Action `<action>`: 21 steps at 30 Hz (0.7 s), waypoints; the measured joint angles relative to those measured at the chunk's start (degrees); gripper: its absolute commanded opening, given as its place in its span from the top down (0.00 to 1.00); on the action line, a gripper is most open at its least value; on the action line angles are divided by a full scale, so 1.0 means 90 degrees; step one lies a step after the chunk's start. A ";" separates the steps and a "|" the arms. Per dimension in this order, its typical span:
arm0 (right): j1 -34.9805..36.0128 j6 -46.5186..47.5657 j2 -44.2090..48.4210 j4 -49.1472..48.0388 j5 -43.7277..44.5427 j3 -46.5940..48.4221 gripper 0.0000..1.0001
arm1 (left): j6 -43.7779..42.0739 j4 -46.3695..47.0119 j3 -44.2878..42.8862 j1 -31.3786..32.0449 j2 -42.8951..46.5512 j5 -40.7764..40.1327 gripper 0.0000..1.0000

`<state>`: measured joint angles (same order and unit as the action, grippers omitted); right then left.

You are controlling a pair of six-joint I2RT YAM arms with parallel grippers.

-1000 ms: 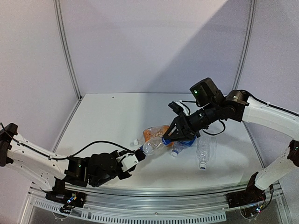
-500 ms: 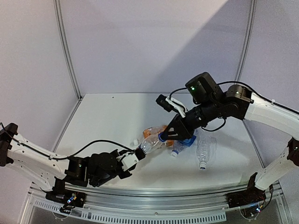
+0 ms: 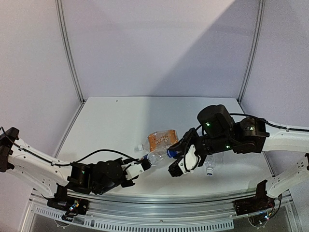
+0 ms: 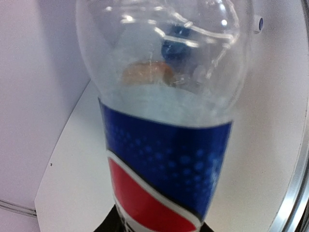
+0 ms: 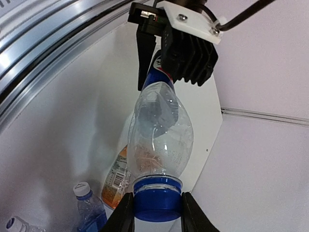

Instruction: Unscrew the bottle caps

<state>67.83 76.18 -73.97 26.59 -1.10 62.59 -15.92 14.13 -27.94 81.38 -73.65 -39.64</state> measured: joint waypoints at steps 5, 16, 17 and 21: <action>0.0087 0.0262 0.0012 0.0136 -0.0005 0.0000 0.02 | 0.0005 0.0185 0.0000 0.0005 -0.0005 0.0032 1.00; 0.0104 -0.4937 0.1229 0.0243 -0.0964 0.0816 0.01 | 0.0010 0.0396 0.0000 0.0005 -0.0032 0.0046 1.00; 0.0058 -0.5649 0.1263 0.0306 -0.0801 0.1027 0.01 | 0.0010 0.0398 0.0000 0.0005 -0.0034 0.0046 1.00; -0.0415 -0.8136 0.0937 0.0869 -0.0175 0.1826 0.07 | 0.0007 0.0418 0.0000 0.0005 -0.0073 0.0015 1.00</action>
<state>64.10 2.96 -65.54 34.41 -2.68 79.02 -15.86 17.89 -27.94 81.43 -74.30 -39.51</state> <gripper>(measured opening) 0.986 0.269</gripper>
